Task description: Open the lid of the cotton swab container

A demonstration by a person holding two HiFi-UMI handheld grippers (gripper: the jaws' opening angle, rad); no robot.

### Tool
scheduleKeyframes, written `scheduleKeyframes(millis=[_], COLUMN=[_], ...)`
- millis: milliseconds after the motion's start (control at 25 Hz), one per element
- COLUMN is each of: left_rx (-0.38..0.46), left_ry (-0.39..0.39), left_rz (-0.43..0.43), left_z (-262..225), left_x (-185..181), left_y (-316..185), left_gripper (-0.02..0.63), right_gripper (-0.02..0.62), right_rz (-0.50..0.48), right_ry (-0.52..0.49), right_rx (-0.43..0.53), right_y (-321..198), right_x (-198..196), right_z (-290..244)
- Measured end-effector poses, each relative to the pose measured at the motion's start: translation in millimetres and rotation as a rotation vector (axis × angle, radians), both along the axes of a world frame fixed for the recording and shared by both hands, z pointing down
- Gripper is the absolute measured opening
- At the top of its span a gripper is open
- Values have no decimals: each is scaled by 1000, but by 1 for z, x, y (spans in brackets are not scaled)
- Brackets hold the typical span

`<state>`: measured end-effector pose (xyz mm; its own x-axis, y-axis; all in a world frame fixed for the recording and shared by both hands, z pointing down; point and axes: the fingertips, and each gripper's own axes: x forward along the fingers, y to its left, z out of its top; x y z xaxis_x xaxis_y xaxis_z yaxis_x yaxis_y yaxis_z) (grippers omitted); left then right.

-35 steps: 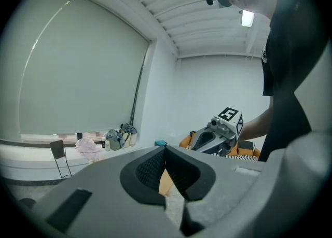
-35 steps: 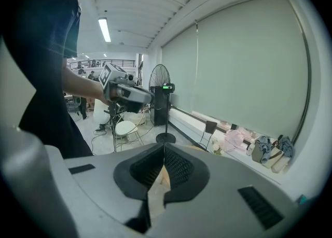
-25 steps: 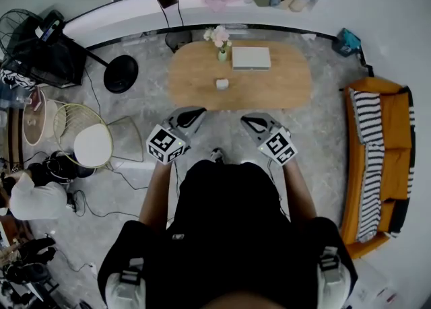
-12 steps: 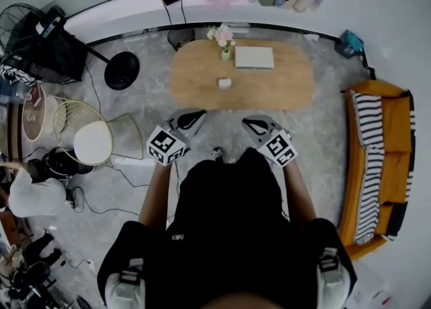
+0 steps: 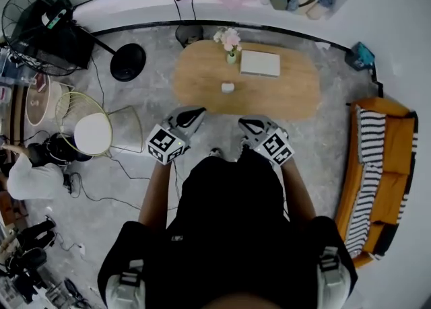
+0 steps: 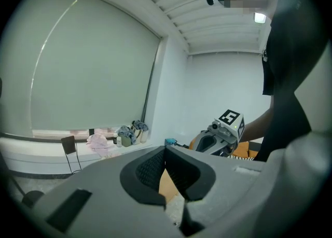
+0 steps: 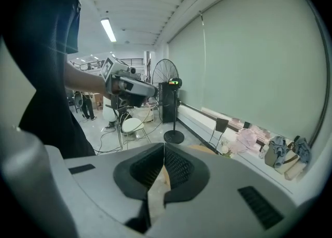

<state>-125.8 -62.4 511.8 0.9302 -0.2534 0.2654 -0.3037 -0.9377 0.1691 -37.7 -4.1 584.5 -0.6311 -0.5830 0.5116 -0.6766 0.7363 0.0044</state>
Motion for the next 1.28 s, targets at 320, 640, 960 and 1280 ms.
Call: scheduleKeyframes(millis=[320,640,960,1280], left_rx=[-1,1,-20,-41], left_ry=[9,-8,-24,-10], left_rz=[-100,-188,-299,-348], left_z=[-6,-3,5,20], left_x=[32,54,52,48], left_y=[-16,-12,0,10], left_gripper=[0,0,0,0], right_gripper=[-3,-3,-3,-3], right_rz=[-122,-204,-299,-358], right_ry=[30,29,33,58], right_rx=[3,-21,-56,-91], right_y=[-30,-32,-26,-25], right_x=[30,61,70,72], right_z=[-6,6,26,46])
